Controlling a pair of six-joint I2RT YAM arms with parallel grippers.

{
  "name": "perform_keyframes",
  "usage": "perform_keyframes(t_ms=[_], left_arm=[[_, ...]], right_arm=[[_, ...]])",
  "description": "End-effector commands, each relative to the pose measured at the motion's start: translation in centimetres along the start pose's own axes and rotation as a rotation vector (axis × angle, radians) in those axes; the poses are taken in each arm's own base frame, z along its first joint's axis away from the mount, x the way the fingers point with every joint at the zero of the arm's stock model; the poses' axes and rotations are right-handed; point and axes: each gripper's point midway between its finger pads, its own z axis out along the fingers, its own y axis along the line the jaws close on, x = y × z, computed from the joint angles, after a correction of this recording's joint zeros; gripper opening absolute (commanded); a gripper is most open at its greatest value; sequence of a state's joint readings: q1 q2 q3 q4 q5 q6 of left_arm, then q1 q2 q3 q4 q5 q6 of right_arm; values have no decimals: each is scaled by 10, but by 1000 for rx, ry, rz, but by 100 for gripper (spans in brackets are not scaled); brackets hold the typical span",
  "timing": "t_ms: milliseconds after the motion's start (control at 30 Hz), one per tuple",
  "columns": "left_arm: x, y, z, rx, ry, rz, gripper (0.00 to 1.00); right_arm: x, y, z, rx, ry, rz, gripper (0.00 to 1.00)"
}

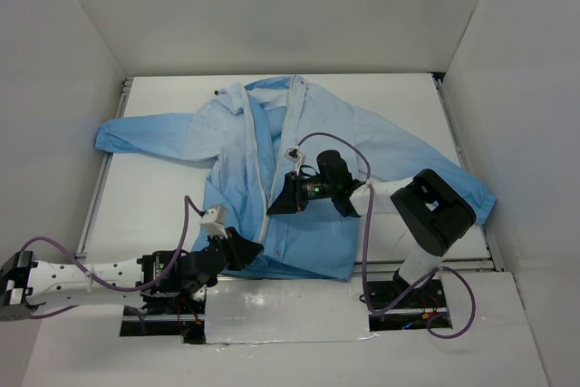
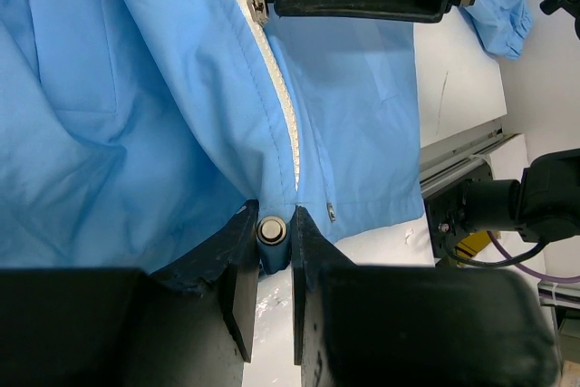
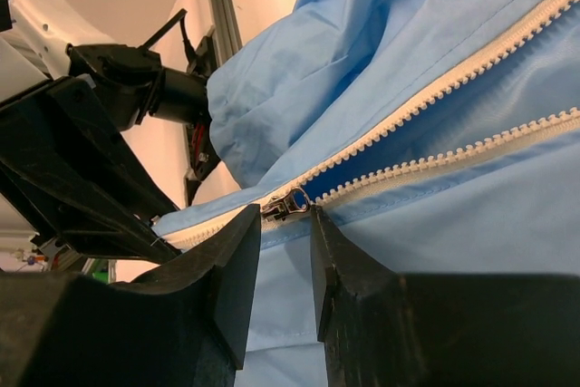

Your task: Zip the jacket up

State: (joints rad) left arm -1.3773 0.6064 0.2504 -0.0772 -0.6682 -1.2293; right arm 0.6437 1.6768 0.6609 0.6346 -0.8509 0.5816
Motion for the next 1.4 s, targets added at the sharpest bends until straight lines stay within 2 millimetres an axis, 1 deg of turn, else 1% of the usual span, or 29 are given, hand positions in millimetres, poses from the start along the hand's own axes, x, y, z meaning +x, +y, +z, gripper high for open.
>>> perform_keyframes(t_ms=[0,200,467,667,767,933,1133,1367], left_arm=[[-9,-16,-1,39,-24,-7,0],[-8,-17,-1,45,-22,-5,0],[-7,-18,0,49,-19,-2,0],[-6,-18,1,43,-18,9,0],[-6,-18,2,40,-18,11,0],[-8,-19,2,41,-22,10,0],[-7,-19,2,38,-19,15,0],[-8,-19,1,42,-25,9,0]], right_arm=[[-11,5,6,-29,-24,-53,36],[-18,5,8,-32,-31,-62,36],[-20,11,10,-66,-28,-65,36],[-16,16,7,-80,-27,-74,35],[-18,16,6,-78,-29,-78,32],[-12,16,5,-77,-20,-69,28],[-15,17,4,-79,-21,-79,23],[-10,12,4,-61,-14,-74,12]])
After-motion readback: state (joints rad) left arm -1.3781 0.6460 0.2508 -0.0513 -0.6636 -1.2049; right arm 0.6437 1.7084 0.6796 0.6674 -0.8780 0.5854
